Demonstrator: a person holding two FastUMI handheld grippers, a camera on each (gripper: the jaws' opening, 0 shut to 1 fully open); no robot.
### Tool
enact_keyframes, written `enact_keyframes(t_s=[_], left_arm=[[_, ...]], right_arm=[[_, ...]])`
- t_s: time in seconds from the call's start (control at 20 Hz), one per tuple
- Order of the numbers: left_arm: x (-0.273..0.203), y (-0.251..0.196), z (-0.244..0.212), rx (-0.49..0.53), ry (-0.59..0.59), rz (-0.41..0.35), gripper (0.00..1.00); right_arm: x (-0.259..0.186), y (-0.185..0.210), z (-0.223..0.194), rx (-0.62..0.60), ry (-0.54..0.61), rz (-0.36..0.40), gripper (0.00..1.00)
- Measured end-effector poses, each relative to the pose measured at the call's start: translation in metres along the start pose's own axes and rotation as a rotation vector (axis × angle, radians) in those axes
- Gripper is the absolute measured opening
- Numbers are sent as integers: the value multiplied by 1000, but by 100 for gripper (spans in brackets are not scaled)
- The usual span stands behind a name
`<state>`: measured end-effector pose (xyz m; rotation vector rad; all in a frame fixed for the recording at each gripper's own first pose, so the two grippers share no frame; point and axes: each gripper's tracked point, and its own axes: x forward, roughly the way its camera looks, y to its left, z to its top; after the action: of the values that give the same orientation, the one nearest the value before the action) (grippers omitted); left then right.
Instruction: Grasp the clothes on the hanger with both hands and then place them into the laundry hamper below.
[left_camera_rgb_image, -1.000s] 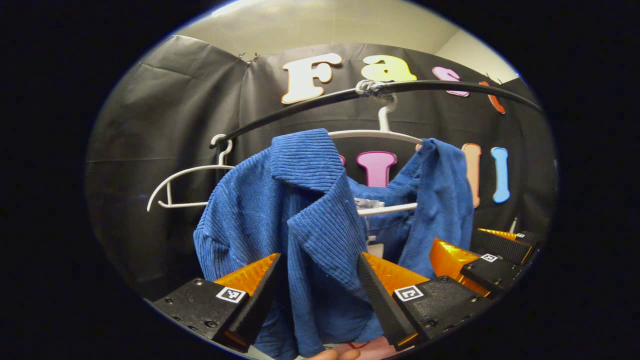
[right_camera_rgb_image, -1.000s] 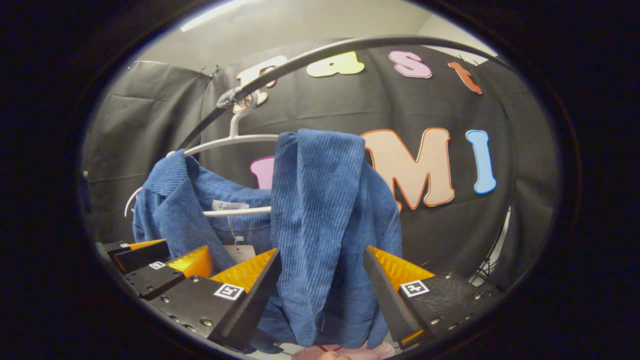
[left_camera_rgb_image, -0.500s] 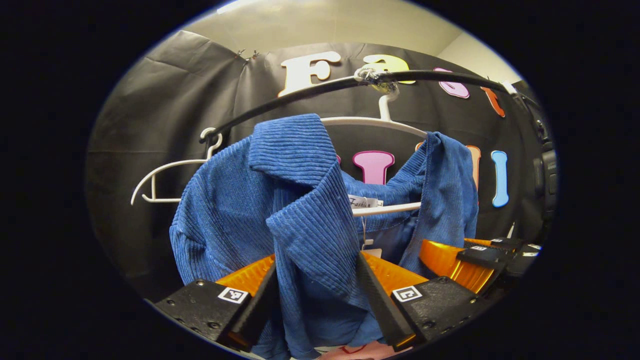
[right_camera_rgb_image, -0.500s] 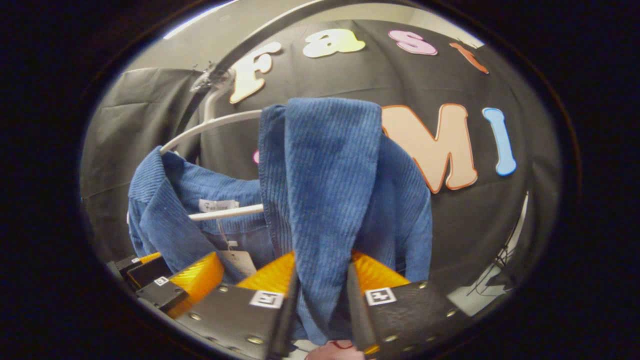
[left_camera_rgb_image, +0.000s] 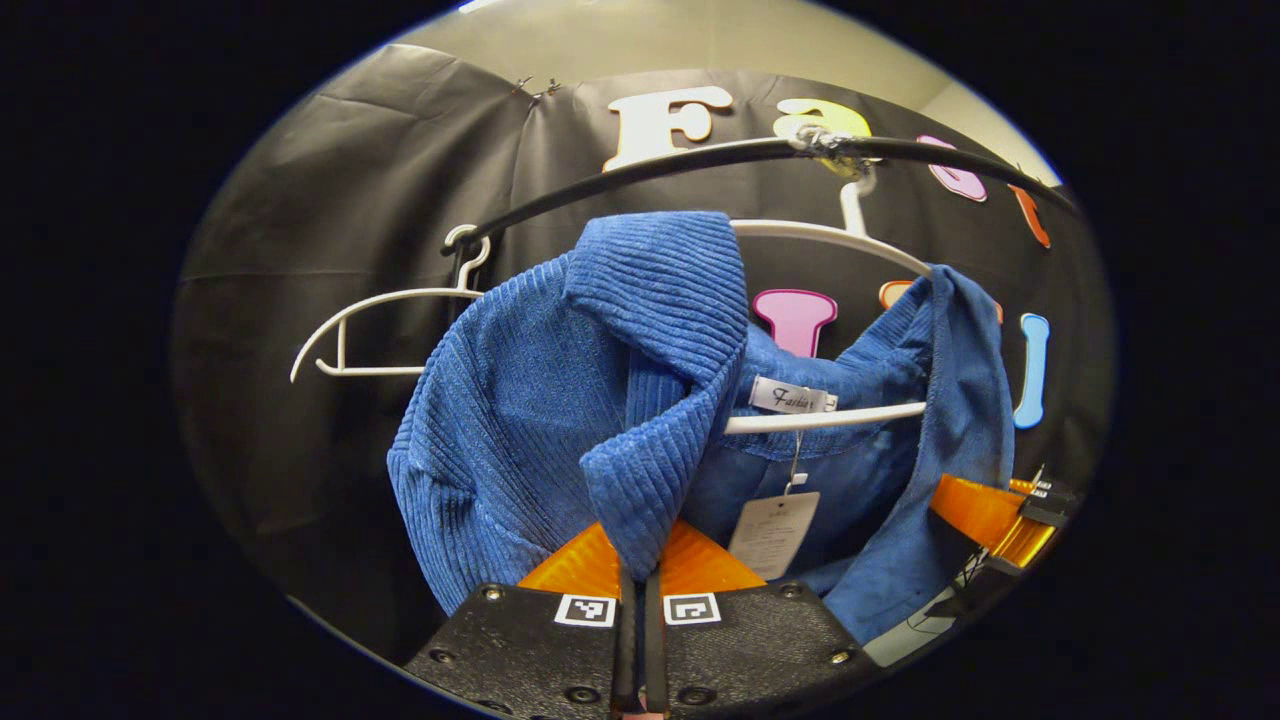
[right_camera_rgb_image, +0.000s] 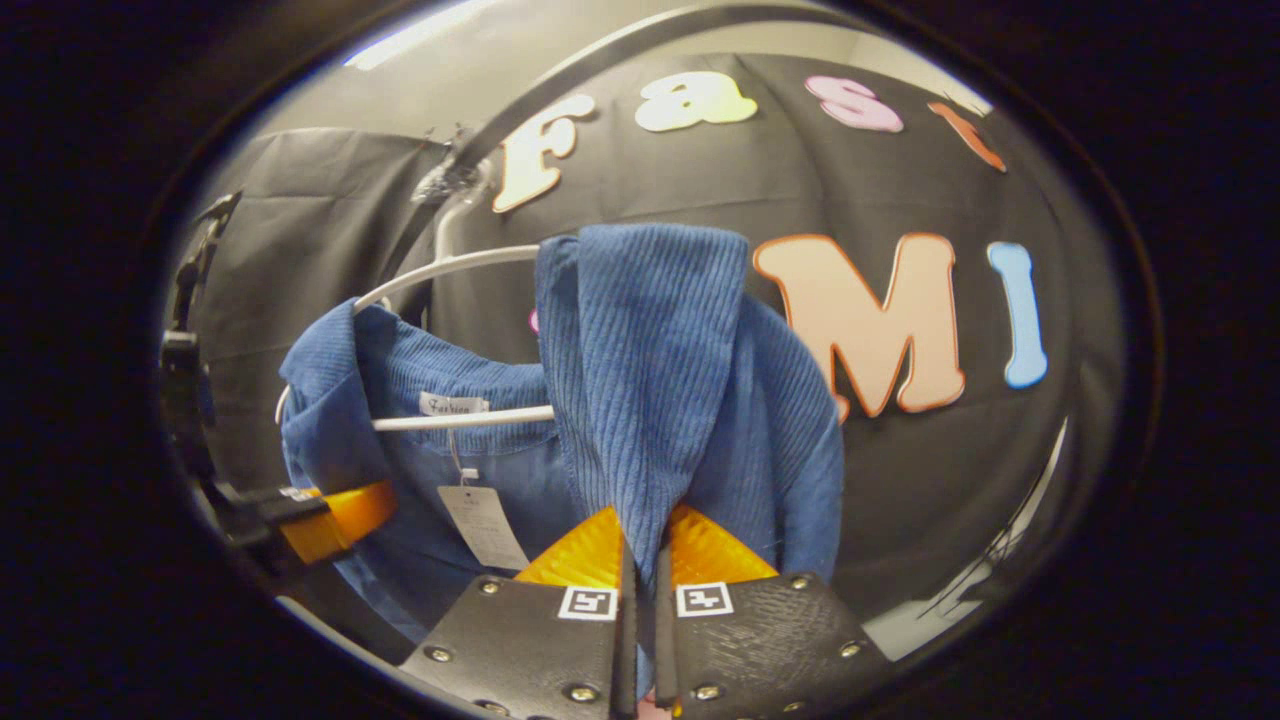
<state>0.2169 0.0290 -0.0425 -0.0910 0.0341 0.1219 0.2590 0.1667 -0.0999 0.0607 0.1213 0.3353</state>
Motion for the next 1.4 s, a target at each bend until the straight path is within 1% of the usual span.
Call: enact_keyframes(t_s=[0.05,0.1,0.15,0.2,0.35,0.45,0.5,0.55,0.7,0.75,0.85,0.9,0.95,1.05,1.15,1.25,1.35,1.4], left_arm=[[-5,2,2,12,-1,-2,2],[-10,4,4,13,2,-6,2],[-17,6,7,4,2,-9,1],[-24,10,12,-4,-1,-7,1],[-36,23,25,-22,1,6,0],[-45,28,33,-26,-4,-3,0],[-50,32,38,-19,-13,-2,0],[-52,35,43,-10,-23,-1,0],[-58,40,54,4,-50,-9,0],[-58,43,56,6,-53,-10,2],[-56,50,59,6,-54,-6,0],[-55,54,62,1,-57,-3,2],[-53,58,65,-5,-62,2,0],[-47,65,70,-9,-69,10,0],[-40,68,71,-21,-60,18,2],[-31,75,75,-44,-54,31,0],[-24,83,81,-60,-67,44,0],[-20,85,82,-75,-67,41,2]], right_arm=[[-2,-1,-1,-19,2,14,7],[-3,3,-1,-15,7,51,7],[-9,4,0,-1,17,74,7],[-7,2,0,10,16,76,1],[-15,-13,8,50,-4,44,0],[-21,-21,18,63,-24,27,1],[-23,-25,23,65,-38,17,4],[-25,-28,28,72,-51,12,1],[-28,-38,35,84,-63,-8,0],[-26,-44,36,89,-62,-27,1],[-23,-54,39,132,-63,-57,1],[-22,-62,41,153,-64,-82,1],[-18,-65,44,171,-70,-89,1],[-15,-78,46,177,-78,-112,0],[-9,-82,49,177,-80,-117,1],[-1,-89,52,178,-82,-123,1],[6,-98,51,198,-74,-147,1],[10,-103,51,215,-69,-158,1]])
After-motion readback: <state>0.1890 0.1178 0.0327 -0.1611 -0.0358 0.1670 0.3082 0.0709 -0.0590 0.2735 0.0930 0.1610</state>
